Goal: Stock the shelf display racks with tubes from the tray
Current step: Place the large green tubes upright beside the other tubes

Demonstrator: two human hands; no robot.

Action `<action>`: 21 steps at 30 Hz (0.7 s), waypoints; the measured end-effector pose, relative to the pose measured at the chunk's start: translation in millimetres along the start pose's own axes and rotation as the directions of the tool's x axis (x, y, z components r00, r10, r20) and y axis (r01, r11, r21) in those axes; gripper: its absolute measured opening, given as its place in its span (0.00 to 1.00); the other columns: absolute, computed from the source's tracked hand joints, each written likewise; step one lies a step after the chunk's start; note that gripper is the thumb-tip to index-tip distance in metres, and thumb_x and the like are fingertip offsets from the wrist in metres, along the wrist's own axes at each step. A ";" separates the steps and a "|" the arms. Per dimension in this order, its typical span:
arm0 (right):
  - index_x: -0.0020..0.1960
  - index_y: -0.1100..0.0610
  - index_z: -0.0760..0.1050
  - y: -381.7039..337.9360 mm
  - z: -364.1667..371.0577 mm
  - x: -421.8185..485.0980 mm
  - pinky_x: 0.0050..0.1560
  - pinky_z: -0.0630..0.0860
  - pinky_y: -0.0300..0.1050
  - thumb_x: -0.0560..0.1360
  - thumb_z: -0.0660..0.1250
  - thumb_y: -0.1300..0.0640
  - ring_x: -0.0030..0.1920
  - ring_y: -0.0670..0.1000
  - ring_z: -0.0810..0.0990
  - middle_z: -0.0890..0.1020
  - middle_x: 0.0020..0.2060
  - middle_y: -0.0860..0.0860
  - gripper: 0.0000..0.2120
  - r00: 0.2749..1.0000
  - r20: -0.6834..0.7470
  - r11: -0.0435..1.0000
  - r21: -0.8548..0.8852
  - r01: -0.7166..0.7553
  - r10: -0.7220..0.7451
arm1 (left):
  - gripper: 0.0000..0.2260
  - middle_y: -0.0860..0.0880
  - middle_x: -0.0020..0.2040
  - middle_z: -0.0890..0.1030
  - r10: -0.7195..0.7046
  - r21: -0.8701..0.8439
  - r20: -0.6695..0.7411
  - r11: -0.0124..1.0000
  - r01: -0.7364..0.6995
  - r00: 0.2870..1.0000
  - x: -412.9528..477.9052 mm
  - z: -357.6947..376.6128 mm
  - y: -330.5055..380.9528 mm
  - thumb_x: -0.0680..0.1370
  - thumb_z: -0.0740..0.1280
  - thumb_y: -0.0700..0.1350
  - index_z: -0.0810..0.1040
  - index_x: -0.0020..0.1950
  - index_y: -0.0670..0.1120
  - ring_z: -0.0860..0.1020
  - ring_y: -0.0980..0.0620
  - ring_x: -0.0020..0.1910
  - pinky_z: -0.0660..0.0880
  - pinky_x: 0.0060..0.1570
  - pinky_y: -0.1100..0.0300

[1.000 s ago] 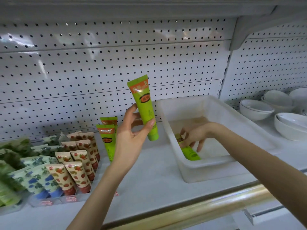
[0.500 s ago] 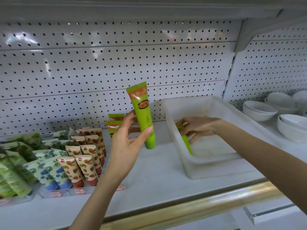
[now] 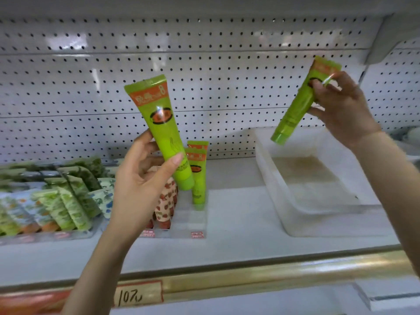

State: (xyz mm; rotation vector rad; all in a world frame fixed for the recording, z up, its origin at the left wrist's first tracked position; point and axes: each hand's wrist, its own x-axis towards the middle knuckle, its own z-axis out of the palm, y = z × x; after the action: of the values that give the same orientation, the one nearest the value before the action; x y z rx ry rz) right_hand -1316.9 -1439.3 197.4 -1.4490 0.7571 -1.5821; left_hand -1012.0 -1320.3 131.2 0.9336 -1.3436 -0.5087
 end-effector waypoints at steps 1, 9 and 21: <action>0.36 0.44 0.79 -9.0 10.1 -3.4 0.48 0.79 0.47 0.68 0.70 0.56 0.43 0.48 0.80 0.80 0.40 0.47 0.07 1.000 0.005 0.999 0.026 0.028 -0.028 | 0.19 0.57 0.48 0.82 0.006 0.004 -0.004 1.000 -0.006 1.000 -0.4 -6.8 0.6 0.70 0.73 0.47 0.73 0.59 0.55 0.80 0.58 0.47 0.76 0.47 0.65; 0.47 0.53 0.75 -1.1 102.1 -52.8 0.44 0.80 0.44 0.73 0.67 0.65 0.43 0.45 0.81 0.82 0.41 0.42 0.09 0.985 0.148 0.989 -0.104 0.103 -0.087 | 0.19 0.56 0.49 0.83 0.015 0.060 0.027 0.998 -0.017 1.000 -8.1 -48.0 -1.3 0.71 0.70 0.43 0.75 0.61 0.47 0.80 0.57 0.49 0.75 0.47 0.68; 0.49 0.49 0.75 82.0 158.8 -101.7 0.50 0.76 0.44 0.72 0.69 0.63 0.49 0.51 0.81 0.82 0.47 0.48 0.11 0.997 0.073 0.968 -0.248 0.033 -0.015 | 0.20 0.60 0.47 0.83 -0.034 0.035 0.006 0.999 0.034 0.999 -12.3 -103.7 -11.8 0.68 0.70 0.45 0.72 0.58 0.54 0.80 0.59 0.48 0.75 0.45 0.70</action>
State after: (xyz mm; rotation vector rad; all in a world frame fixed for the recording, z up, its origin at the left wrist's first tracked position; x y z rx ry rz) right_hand -1148.0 -1371.5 101.7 -1.6907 0.9252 -1.4855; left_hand -912.5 -1288.9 118.7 0.9855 -1.3476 -0.5165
